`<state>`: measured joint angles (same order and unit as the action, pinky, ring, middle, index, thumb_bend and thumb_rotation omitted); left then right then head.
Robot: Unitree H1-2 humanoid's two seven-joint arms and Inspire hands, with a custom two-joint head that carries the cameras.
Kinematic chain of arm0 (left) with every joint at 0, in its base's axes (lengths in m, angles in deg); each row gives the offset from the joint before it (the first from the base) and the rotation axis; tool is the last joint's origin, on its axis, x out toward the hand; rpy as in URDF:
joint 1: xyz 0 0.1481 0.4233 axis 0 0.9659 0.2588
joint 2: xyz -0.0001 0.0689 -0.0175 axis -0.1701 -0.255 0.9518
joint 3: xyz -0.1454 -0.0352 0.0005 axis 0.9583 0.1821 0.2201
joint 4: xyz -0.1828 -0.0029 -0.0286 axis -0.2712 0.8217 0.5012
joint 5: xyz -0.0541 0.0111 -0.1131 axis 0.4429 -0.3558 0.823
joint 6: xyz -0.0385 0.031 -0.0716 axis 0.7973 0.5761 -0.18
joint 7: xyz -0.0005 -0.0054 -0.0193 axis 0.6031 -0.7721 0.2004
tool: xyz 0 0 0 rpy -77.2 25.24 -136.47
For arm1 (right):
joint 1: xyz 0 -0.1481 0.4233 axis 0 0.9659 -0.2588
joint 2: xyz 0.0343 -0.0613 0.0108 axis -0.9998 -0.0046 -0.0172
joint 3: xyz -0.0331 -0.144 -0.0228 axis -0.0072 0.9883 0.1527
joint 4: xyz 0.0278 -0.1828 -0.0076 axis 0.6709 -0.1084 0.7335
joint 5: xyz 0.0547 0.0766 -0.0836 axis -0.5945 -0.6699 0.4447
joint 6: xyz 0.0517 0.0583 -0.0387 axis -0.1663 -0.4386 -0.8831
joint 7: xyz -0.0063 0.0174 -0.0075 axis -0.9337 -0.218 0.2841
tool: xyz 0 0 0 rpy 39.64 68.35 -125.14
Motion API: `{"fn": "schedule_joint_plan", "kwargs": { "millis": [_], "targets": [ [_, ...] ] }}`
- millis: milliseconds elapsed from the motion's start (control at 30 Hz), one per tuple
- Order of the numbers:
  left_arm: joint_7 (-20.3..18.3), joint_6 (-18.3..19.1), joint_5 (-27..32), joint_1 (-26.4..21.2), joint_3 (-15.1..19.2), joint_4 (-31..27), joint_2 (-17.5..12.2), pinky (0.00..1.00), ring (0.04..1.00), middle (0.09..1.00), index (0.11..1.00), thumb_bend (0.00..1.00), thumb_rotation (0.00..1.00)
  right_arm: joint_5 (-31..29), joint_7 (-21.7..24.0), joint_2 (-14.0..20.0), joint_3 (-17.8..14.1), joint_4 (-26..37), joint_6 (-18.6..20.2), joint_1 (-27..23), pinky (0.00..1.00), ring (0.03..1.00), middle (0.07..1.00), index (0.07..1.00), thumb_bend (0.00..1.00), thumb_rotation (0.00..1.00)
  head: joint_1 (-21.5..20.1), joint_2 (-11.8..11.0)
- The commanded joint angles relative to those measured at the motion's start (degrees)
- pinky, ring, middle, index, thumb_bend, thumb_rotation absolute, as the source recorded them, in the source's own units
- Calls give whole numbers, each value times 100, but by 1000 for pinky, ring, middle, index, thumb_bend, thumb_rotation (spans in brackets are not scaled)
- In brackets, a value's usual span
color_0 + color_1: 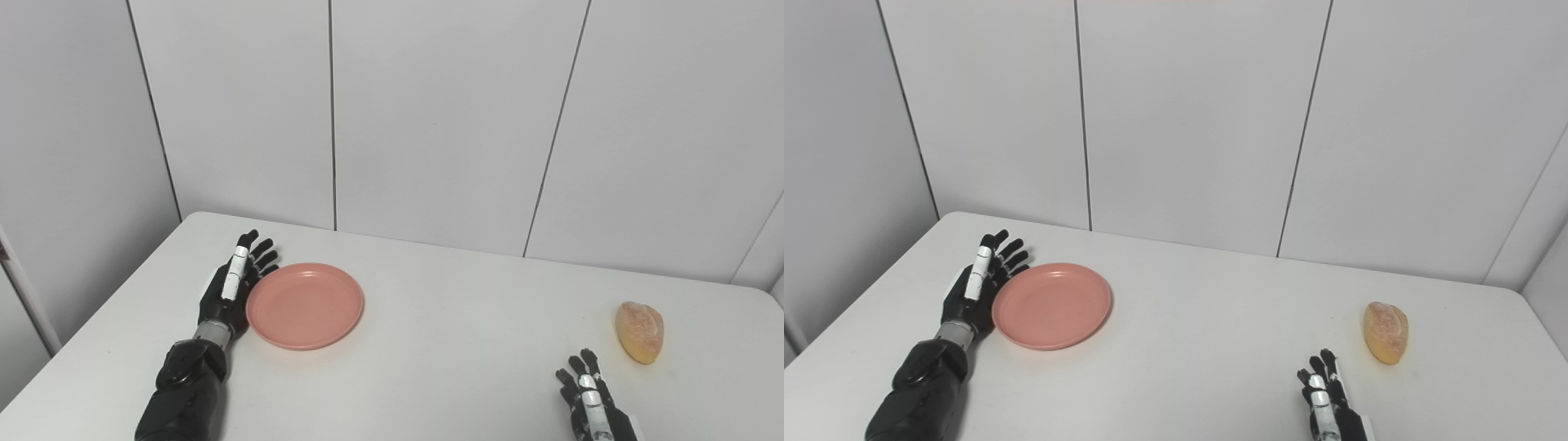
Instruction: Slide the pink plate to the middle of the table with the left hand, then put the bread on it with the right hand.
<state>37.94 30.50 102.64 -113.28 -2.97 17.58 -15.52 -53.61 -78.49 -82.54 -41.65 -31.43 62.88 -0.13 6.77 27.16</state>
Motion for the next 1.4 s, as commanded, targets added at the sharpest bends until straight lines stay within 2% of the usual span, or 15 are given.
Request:
{"fn": "schedule_joint_plan", "kwargs": {
  "millis": [0,233,400,500,667,900,1100,1200,1367],
  "targets": [
    [-123,8,-79,-198,-80,-126,38,853,877,888,930,897,775,-14,27,-67,64,32,288,60,989,936,972,996,679,821,-13,17],
    [-150,2,-318,-171,-385,-149,113,837,874,901,935,886,786,48,-20,-97,114,116,368,57,986,931,972,993,685,824,-81,58],
    [-227,-72,-332,-171,-493,-30,291,817,869,886,924,892,755,87,-43,-100,156,157,396,58,985,935,976,998,680,831,-135,87],
    [-164,-102,-444,-155,-579,-65,399,821,860,878,915,860,768,124,-63,-97,181,161,386,57,983,937,979,998,684,833,-159,100],
    [-141,-59,-461,-176,-604,-85,554,827,862,879,913,831,766,170,-125,-140,206,172,437,39,969,932,971,990,681,831,-296,151],
    [-140,-76,-534,-186,-652,11,769,811,853,865,899,886,763,214,-170,-235,265,200,490,2,979,937,975,998,689,822,-541,289],
    [-47,-57,-619,-164,-719,25,1036,798,844,860,890,874,781,253,-190,-288,314,264,582,-27,989,945,977,1000,686,831,-618,418],
    [-100,-2,-528,-147,-703,28,1190,843,869,876,908,863,769,285,-203,-315,338,284,613,-47,983,945,979,1000,686,835,-676,456],
    [-97,67,-569,-66,-752,-51,1353,858,884,895,921,845,765,270,-233,-382,366,292,662,-75,987,946,982,1000,658,816,-792,515]
  ]
}}
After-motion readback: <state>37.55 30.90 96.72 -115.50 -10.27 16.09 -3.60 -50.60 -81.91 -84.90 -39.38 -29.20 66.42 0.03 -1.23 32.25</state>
